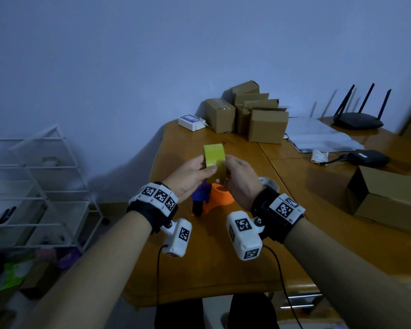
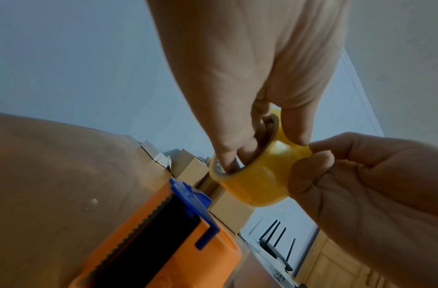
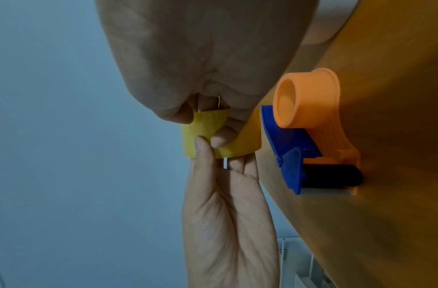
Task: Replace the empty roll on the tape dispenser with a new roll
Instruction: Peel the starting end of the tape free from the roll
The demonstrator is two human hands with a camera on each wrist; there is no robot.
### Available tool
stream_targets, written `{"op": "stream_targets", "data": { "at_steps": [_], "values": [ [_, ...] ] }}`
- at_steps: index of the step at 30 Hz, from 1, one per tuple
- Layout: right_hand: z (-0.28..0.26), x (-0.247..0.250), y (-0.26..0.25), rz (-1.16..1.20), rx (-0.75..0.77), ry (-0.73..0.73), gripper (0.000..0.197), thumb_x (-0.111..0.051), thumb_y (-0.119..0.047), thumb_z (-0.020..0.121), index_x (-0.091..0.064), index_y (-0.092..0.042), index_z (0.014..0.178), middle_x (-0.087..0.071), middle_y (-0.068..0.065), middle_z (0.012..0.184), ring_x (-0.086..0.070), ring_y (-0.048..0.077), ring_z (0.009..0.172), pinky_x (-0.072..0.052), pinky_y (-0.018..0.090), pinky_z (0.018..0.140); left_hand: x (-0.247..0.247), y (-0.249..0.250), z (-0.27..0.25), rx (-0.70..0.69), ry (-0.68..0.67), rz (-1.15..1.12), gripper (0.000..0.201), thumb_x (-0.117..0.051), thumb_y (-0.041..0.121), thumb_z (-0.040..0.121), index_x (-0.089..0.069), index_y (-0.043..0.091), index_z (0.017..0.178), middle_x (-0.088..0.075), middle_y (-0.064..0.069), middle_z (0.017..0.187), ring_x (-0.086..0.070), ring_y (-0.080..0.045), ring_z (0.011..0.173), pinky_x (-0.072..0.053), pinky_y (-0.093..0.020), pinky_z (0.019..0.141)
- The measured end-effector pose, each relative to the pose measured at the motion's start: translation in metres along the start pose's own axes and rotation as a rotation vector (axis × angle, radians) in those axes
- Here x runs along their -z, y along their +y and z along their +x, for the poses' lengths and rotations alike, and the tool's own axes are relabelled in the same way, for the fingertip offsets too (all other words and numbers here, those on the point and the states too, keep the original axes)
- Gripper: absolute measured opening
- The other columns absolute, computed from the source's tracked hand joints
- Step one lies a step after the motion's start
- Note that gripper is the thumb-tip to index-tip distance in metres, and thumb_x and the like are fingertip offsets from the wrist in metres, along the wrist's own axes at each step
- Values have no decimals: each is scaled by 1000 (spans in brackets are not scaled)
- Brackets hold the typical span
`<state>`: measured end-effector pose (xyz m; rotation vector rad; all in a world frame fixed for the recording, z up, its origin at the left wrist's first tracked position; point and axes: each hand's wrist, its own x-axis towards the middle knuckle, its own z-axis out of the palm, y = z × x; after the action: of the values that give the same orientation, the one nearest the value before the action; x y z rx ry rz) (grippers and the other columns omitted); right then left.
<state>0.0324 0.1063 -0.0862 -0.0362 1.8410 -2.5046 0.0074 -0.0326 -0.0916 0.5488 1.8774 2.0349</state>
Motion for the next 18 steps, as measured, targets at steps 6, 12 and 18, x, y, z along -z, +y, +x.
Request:
{"op": "stream_targets", "data": {
  "at_steps": [6,12,18],
  "values": [
    [0,1,0,-9,12,-20,35,-37,-4,98,-63,-6,121,-65,7,97,-58,15,79,-49,23,58,1,1,1,-5,-4,25,39,-48,4,100,-48,7,138,-66,-6,116,-67,-10,93,-54,-23,82],
    [0,1,2,-8,27,4,22,-45,-13,101,-66,-9,105,-63,7,92,-57,15,75,-48,23,56,-2,1,1,-7,1,12,39,-46,2,100,-47,8,139,-67,-4,112,-68,-6,91,-53,-20,79],
    [0,2,3,-16,26,24,20,-45,-7,96,-65,-11,98,-61,5,84,-55,15,71,-45,24,56,-3,0,0,-4,9,28,39,-47,0,99,-49,11,136,-66,-2,119,-66,-7,103,-52,-17,81]
  ]
}}
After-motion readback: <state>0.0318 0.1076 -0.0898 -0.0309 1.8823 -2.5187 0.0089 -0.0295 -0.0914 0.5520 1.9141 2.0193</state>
